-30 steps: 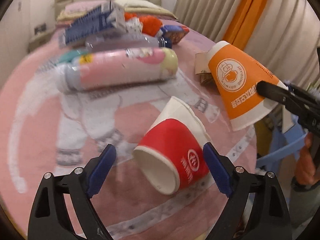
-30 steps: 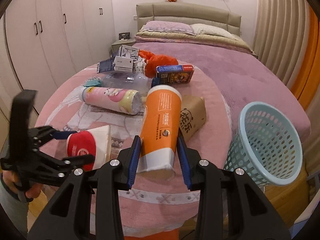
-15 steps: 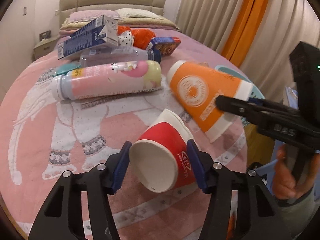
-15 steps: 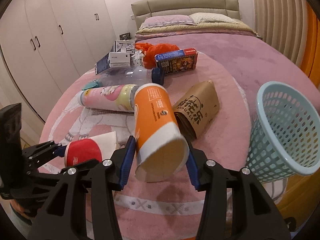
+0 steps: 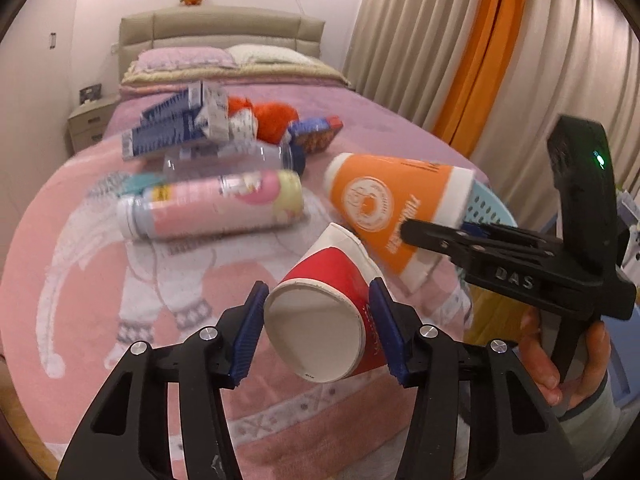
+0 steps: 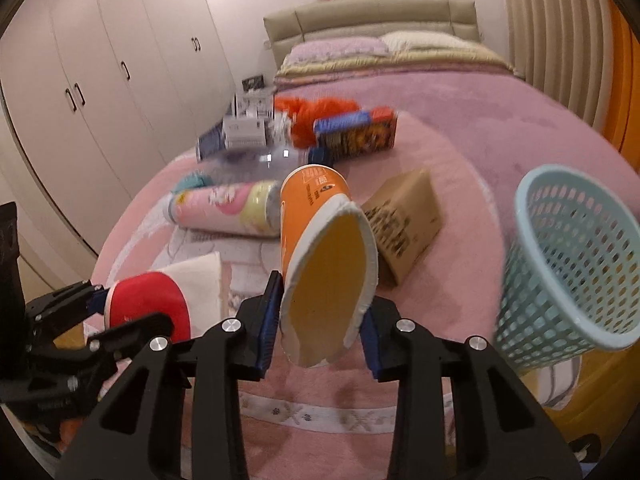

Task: Collect trash
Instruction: 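Lift the red-white cup with left tool while right tool lifts orange tube, then drop the cup and tube into the blue basket, opening both tools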

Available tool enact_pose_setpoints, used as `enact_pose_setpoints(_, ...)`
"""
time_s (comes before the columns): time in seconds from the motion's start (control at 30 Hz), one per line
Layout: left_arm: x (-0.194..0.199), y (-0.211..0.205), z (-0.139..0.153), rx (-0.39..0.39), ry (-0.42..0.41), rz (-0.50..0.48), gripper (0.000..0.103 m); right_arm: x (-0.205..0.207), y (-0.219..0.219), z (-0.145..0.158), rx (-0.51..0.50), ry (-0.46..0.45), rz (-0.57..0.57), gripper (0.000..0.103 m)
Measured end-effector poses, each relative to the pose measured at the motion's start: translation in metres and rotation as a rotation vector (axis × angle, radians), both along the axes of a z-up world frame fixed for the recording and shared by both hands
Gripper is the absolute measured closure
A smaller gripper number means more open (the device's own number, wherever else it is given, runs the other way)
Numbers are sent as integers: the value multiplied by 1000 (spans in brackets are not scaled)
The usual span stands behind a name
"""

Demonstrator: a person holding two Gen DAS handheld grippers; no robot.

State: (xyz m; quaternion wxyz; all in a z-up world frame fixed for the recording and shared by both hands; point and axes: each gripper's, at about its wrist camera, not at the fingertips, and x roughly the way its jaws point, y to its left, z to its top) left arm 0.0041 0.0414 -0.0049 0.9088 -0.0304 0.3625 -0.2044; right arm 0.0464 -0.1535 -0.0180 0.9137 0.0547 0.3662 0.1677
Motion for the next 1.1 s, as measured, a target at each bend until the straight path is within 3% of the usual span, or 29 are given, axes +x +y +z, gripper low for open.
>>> enact_pose_setpoints(0.13,8,-3,19,-13,-48,3,53,-6,-14,18,20,-44,-19,71)
enact_pose_setpoints(0.33,20,-21,46,-11,-105,-23,53,-10,-49,41,142,-99,-31,71)
enact_pose_setpoints(0.43,31,-38,56,-7,-134,-54,53,-14,-77,56,114,-171,-140,71)
enact_pose_setpoints(0.57,58,-75,65,-20,-131,-106,53,-13,-108,58,38,-198,-275,71)
enact_pose_setpoints(0.8,110,-178,59,-16,-89,-218,53,9,-172,29,-117,-117,-556,71)
enact_pose_setpoints(0.93,133,-228,35,-11,-14,-264,53,24,-210,1,-120,-5,-657,69)
enact_pose_setpoints(1.1,154,-270,2,18,61,-291,53,25,-235,-26,-84,77,-681,66)
